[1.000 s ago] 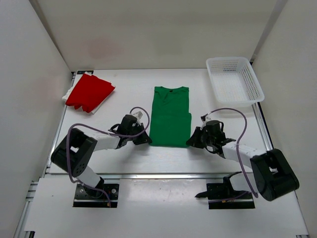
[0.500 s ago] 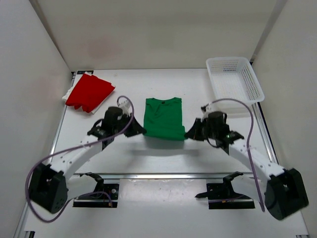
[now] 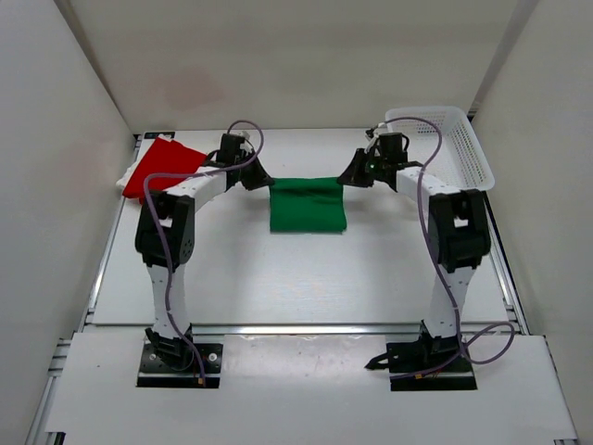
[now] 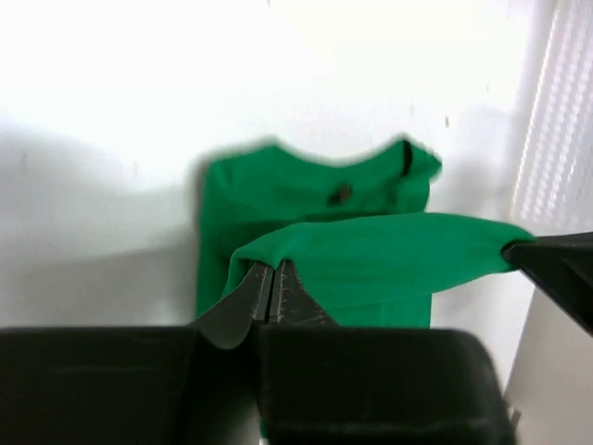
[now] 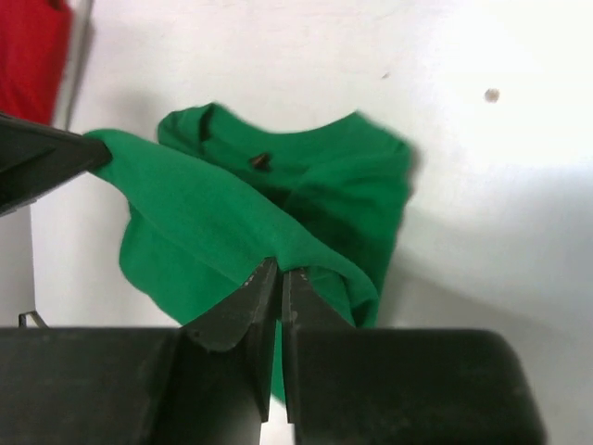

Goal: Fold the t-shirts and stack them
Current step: Fold the long partially folded tshirt into a neat square

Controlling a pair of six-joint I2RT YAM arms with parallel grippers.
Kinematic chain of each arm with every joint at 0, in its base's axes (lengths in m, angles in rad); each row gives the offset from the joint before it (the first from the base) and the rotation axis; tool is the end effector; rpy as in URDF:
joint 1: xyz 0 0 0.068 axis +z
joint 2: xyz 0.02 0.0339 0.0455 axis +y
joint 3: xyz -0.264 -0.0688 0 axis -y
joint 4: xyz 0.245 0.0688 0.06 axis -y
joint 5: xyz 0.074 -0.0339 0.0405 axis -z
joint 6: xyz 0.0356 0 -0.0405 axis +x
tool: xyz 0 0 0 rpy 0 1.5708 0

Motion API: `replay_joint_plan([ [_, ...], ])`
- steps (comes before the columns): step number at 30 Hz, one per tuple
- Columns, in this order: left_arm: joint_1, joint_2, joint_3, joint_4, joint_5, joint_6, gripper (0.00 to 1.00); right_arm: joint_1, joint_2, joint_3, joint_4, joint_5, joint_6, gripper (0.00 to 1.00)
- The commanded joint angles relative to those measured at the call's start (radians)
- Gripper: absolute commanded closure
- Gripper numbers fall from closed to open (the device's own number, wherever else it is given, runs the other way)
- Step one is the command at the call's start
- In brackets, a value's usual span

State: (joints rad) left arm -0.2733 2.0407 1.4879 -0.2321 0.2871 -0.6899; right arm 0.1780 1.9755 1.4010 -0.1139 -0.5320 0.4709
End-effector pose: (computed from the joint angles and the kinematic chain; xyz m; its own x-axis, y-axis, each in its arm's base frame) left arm 0.4364 -0.1328 0.1949 -0.8124 -0.4062 -0.4183 -0.0847 0.7920 -0.6046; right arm 0.4329 0.0962 0.2069 -0.8014 0.2531 -0.5420 -0.1959 0.7451 0.6376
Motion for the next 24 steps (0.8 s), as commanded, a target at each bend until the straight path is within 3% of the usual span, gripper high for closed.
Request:
replay_joint_plan([
  [1,0.028,0.061,0.152,-0.026,-0.028,-0.029,0.88,-0.020,0.115,0.159,-0.024,-0.042,0.000,0.97],
  [2,0.034,0.090,0.185,-0.013,-0.013,-0.042,0.83,-0.023,0.126,0.197,-0.014,-0.043,0.009,0.93],
  [4,0.060,0.111,0.212,0.008,0.017,-0.075,0.50,-0.023,0.161,0.248,0.008,-0.040,0.037,0.65],
  [6,0.071,0.072,0.165,0.074,0.035,-0.098,0.40,-0.020,0.160,0.279,0.008,-0.033,0.035,0.49],
  [8,0.074,0.005,0.080,0.141,0.017,-0.114,0.41,0.000,0.145,0.296,-0.038,0.021,-0.012,0.38],
  [10,0.063,-0.078,-0.027,0.203,0.011,-0.120,0.43,0.023,0.083,0.250,-0.043,0.073,-0.041,0.40],
  [12,0.026,-0.124,-0.108,0.258,0.024,-0.120,0.45,0.043,0.025,0.106,0.026,0.110,-0.034,0.59],
  [13,-0.007,-0.135,-0.168,0.289,0.026,-0.123,0.47,0.055,-0.006,0.063,0.080,0.107,-0.014,0.75],
  [15,-0.081,-0.152,-0.247,0.338,0.018,-0.122,0.47,0.064,0.009,0.018,0.134,0.040,0.011,0.96],
  [18,-0.131,-0.113,-0.343,0.372,0.020,-0.122,0.53,0.103,0.066,0.010,0.071,0.007,-0.021,1.00],
  [24,-0.122,-0.114,-0.603,0.571,0.078,-0.212,0.59,0.118,0.066,-0.177,0.194,0.041,0.029,1.00],
])
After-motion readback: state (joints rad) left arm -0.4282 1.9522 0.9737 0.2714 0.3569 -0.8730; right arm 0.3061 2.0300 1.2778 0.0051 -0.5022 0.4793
